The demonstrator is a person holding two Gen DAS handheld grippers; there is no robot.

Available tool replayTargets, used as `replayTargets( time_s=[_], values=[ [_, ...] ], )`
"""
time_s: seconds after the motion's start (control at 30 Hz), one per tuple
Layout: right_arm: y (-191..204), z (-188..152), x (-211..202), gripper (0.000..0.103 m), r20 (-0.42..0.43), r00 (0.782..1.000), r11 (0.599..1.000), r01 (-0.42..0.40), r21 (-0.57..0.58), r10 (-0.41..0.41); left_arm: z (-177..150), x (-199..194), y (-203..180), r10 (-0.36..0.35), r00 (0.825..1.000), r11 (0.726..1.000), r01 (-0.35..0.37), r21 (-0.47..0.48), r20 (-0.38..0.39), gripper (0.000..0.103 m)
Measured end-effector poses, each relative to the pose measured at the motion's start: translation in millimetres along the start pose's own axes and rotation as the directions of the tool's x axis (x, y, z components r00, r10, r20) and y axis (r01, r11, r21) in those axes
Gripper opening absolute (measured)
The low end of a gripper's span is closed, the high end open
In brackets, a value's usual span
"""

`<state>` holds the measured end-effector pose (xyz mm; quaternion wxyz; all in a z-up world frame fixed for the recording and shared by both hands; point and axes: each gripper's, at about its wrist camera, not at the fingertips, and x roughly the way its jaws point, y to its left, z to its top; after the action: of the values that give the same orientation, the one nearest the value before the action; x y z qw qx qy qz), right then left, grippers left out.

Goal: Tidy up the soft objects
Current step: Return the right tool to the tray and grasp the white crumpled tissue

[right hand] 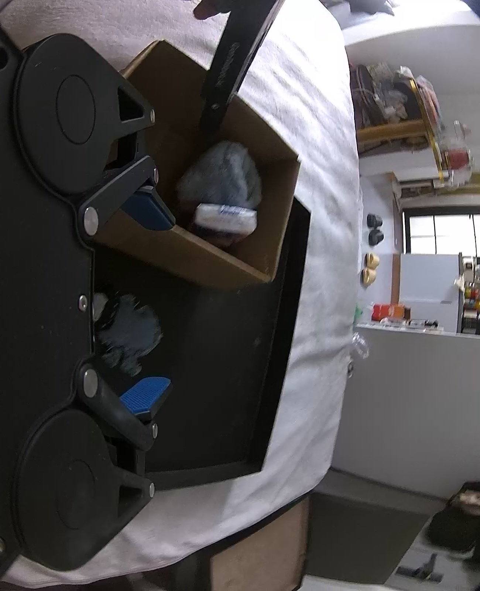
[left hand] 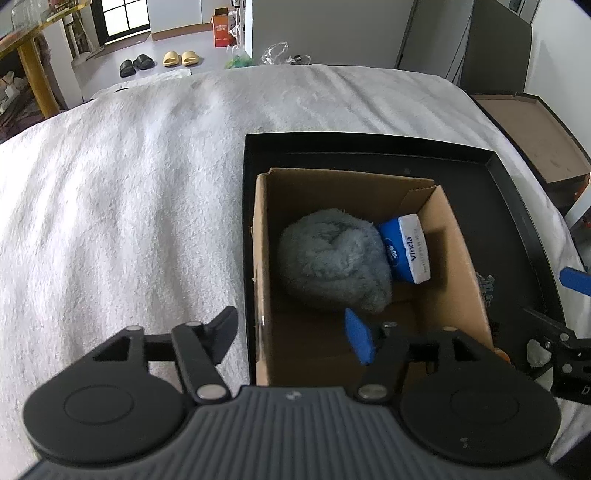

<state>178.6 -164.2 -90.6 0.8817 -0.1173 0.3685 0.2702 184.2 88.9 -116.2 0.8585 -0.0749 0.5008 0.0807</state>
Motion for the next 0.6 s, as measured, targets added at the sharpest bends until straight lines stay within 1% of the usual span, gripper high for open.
replayTargets(
  time_s=[0.1, 0.2, 0.3, 0.6],
  values=[
    [-9.1, -8.0, -2.4, 0.086, -0.009, 1.000, 1.000, 0.014, 0.024, -0.014, -1.1, -0.5, -2.4, 0.012, 1.000, 1.000, -0.012, 0.004, -0.003, 0.071],
    [-16.0, -15.8, -4.8, 0.086, -0.015, 1.000, 0.999, 0.024, 0.037, -0.024, -1.9, -0.9, -3.8, 0.016, 1.000, 1.000, -0.016, -0.002, -0.012, 0.072],
    [-22.2, -23.7, -6.6, 0.086, -0.018, 0.999, 0.998, 0.040, 0.040, -0.039, -2.5, -2.6, -6.6, 0.013, 1.000, 1.000, -0.013, 0.003, -0.017, 0.073],
    [-45.7, -48.9, -9.6, 0.086, -0.050, 0.997, 0.993, 0.058, 0.106, -0.053, -6.8, -0.6, -15.9, 0.012, 0.999, 0.999, -0.011, 0.030, -0.047, 0.074]
  ],
)
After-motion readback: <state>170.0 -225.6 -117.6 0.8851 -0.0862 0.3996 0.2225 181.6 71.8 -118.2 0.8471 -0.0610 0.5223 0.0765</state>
